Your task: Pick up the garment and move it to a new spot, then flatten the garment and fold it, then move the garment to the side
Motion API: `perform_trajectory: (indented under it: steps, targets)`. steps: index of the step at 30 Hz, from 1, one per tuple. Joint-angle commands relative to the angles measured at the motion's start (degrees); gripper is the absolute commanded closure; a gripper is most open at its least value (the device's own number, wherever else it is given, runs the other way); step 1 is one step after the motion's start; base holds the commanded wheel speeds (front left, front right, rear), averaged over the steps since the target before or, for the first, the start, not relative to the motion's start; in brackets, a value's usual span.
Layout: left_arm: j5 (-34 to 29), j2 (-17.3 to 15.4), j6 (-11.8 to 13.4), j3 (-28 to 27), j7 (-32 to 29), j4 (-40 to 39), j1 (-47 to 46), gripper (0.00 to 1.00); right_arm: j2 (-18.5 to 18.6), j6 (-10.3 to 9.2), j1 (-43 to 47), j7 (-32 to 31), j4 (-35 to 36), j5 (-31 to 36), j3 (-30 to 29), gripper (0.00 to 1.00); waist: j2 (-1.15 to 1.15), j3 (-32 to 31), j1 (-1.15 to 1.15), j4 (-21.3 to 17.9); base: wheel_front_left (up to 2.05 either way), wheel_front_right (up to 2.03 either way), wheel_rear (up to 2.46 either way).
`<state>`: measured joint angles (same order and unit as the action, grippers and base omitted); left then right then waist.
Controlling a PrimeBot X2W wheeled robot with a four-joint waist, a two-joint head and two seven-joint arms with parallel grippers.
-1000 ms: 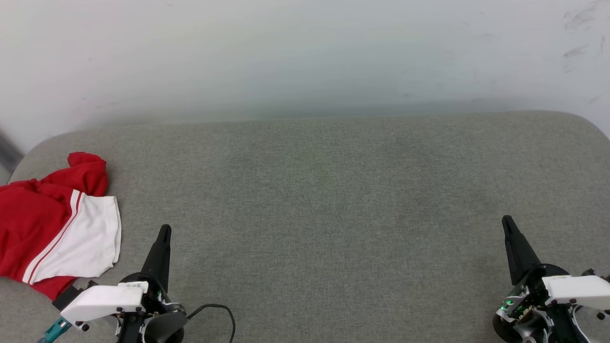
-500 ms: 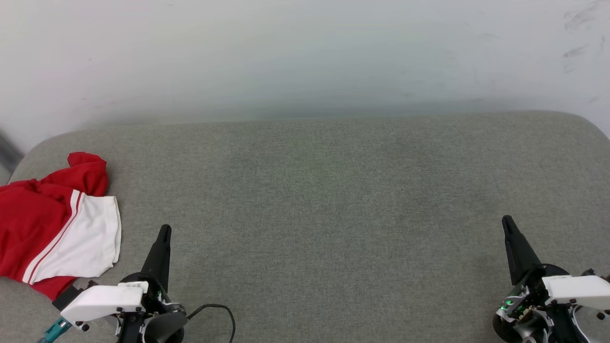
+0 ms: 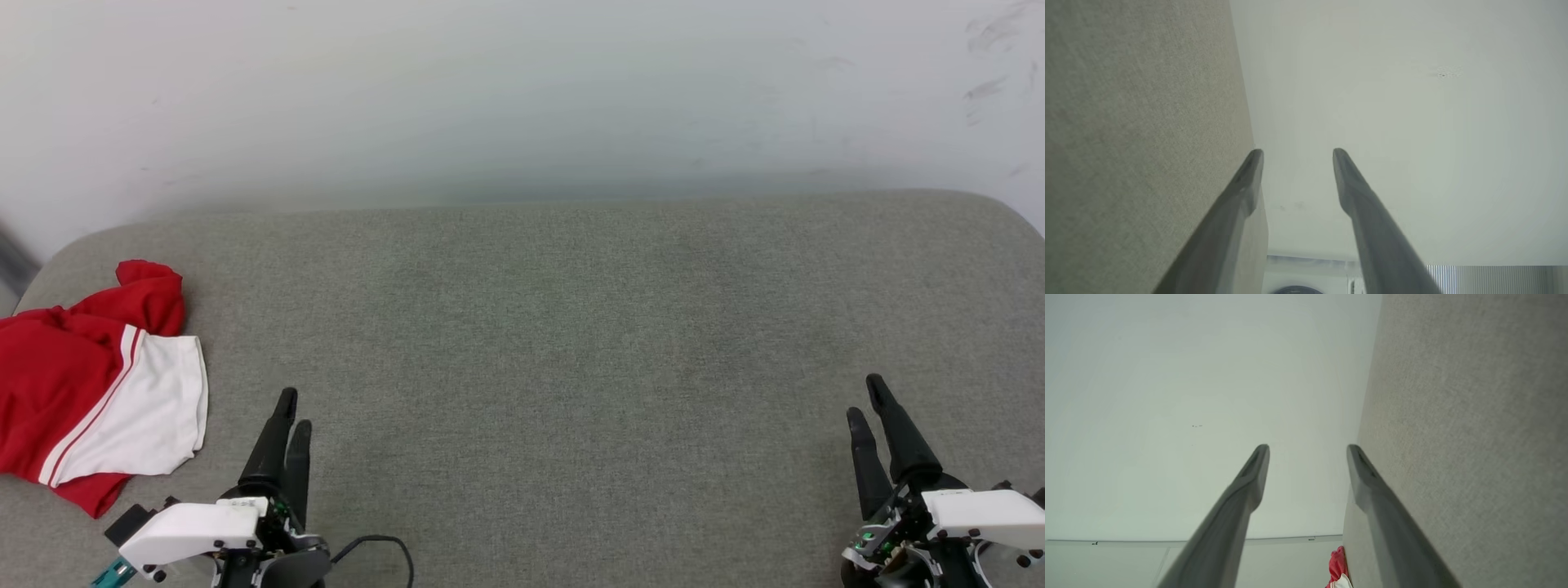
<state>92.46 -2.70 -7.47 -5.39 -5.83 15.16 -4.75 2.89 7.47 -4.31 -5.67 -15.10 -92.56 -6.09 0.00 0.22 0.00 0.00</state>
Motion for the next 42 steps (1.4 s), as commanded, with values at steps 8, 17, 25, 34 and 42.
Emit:
perform_trajectory:
  steps: [8,17,25,34,42]
  targets:
    - [0.09,-0.13,-0.01,3.83,2.55,-3.1,-1.95,0.0,0.06,0.02,-0.87,2.55,3.4,0.09,1.45,0.0,0.0,0.17,0.0,0.01,0.0,0.0,0.0]
    - [-4.47,-0.15,-0.02,6.21,5.0,-4.86,-2.33,0.0,0.57,0.03,-0.66,4.94,4.66,4.18,2.46,0.0,0.0,0.39,0.0,0.0,0.0,0.0,0.0]
    - [-15.32,-0.16,-0.02,6.63,6.87,-5.9,-2.75,0.0,0.38,0.03,-0.76,6.81,5.52,15.17,2.28,0.0,0.0,0.66,0.0,0.06,0.0,0.0,0.0]
    - [-27.49,-0.17,-0.02,7.07,8.81,-7.71,-2.45,0.0,0.08,0.03,-0.69,8.74,6.71,28.92,2.18,0.0,0.0,0.87,0.0,0.12,0.0,0.0,0.0]
    - [-38.35,-0.18,-0.02,7.44,10.39,-8.31,-2.18,0.0,0.04,0.03,-0.1,10.32,7.47,40.79,2.38,0.0,0.0,0.82,0.0,0.17,0.0,0.0,0.0]
